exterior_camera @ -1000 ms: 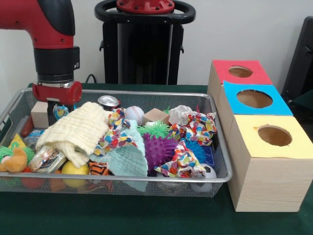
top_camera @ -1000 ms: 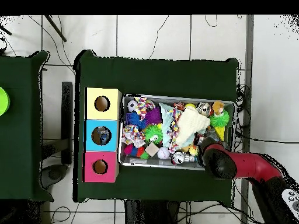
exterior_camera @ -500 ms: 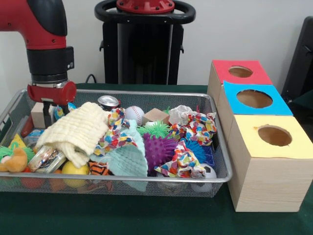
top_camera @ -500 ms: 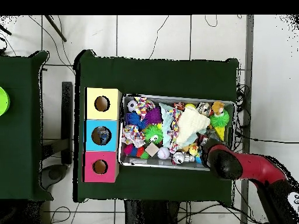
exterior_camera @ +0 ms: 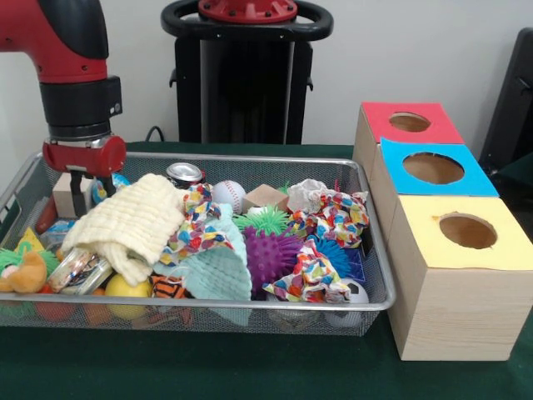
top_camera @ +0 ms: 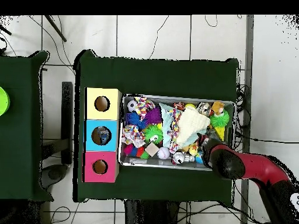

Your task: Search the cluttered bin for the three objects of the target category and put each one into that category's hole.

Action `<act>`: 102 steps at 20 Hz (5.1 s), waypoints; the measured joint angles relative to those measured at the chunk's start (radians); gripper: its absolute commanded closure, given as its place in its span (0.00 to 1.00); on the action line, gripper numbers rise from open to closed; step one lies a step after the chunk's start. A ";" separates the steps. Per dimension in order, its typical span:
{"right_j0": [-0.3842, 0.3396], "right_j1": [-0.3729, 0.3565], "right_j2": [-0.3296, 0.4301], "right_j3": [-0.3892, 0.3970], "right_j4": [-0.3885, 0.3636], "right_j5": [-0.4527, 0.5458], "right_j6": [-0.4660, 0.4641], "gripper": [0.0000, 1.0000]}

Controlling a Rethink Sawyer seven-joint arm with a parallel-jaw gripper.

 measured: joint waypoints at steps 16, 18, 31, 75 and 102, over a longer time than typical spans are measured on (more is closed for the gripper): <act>-0.016 0.002 0.049 -0.009 -0.047 0.022 0.000 0.00; -0.020 0.003 0.055 -0.010 -0.050 0.028 -0.001 0.00; -0.076 0.031 0.108 -0.020 -0.054 0.079 -0.042 0.00; -0.157 0.051 0.209 -0.055 -0.057 0.196 -0.233 0.00; -0.167 0.154 0.211 -0.078 -0.098 0.198 -0.233 1.00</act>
